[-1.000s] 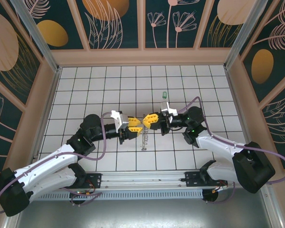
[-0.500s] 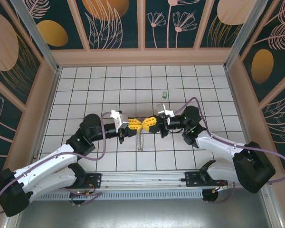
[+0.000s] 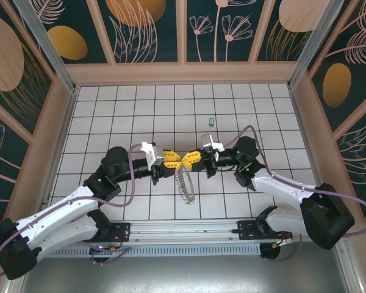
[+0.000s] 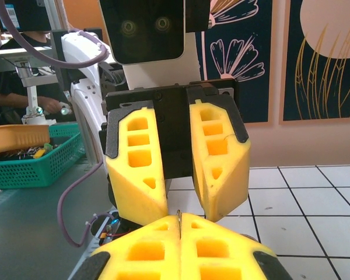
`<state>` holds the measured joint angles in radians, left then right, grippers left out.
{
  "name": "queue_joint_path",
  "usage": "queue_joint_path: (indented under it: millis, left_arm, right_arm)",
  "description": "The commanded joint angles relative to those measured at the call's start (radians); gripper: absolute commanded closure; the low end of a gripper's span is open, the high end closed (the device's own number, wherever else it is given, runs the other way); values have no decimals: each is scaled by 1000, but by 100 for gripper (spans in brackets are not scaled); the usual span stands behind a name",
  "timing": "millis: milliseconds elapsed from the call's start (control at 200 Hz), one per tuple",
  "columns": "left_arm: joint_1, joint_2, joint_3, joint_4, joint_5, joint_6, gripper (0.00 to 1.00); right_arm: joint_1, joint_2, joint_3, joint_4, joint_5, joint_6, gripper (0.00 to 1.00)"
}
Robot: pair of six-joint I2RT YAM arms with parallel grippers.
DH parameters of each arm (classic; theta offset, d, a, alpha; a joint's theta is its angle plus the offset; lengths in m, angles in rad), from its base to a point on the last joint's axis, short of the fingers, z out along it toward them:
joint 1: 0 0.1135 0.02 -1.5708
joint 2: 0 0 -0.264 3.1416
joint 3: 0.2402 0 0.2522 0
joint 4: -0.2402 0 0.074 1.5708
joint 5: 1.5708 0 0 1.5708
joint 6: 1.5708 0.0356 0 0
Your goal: Put the keys on the keyring
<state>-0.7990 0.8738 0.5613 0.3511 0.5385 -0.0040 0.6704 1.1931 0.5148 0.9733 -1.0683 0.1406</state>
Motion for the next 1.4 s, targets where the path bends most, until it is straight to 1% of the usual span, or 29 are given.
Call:
queue_joint_path:
  millis: [0, 245, 505, 1076, 1261, 1326, 1391]
  left_arm:
    - [0, -11, 11, -2, -21, -1, 76]
    - [0, -7, 3, -9, -38, -6, 76]
    - [0, -7, -1, -11, -41, -4, 78]
    - [-2, 22, 6, -12, -16, -3, 83]
    - [-1, 27, 6, -19, -15, 0, 86]
    - [-6, 31, 6, -21, -15, 2, 90]
    - [-14, 37, 10, -28, -18, 6, 91]
  right_arm:
    - [12, -31, -6, 87, -24, 18, 100]
    - [12, -26, -19, 158, -13, 45, 100]
    - [12, 7, -31, 258, -10, 98, 100]
    - [13, 9, -16, 249, 5, 96, 100]
    - [13, 7, -15, 243, 16, 91, 100]
    - [12, 5, -13, 240, 19, 91, 100]
    - [13, 3, -9, 237, 21, 90, 100]
